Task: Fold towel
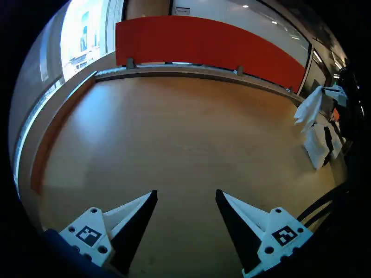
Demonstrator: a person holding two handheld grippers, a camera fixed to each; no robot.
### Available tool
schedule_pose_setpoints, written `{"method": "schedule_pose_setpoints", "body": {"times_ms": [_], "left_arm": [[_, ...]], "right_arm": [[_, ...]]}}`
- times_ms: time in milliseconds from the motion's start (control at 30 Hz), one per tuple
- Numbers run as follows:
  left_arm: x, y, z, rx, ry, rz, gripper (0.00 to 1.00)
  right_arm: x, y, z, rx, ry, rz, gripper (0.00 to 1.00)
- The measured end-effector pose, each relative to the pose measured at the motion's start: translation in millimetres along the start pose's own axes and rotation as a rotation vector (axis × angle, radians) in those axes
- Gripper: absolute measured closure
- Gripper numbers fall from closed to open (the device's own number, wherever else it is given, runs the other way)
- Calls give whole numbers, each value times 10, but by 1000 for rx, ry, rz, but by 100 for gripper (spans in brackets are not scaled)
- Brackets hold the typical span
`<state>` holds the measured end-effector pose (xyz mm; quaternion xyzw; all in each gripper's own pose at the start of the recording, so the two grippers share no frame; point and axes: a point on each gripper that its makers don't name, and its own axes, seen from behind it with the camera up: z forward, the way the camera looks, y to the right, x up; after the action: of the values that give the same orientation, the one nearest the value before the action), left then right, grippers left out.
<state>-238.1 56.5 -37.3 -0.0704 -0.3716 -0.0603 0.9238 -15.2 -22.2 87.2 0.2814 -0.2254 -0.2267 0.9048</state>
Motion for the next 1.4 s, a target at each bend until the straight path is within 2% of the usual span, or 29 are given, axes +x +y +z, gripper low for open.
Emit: {"method": "schedule_pose_setpoints", "body": {"times_ms": [800,1067,1400], "left_arm": [[95,313,67,6,-11,37,6],[122,432,91,2,-13,45,6],[142,538,104,-7,-14,61,6]], "right_arm": [[-506,1048,-366,-107,-57,15,98],[-673,1214,-510,-130,-73,25,98],[-834,1247,-673,-148,-81,48,99]]}}
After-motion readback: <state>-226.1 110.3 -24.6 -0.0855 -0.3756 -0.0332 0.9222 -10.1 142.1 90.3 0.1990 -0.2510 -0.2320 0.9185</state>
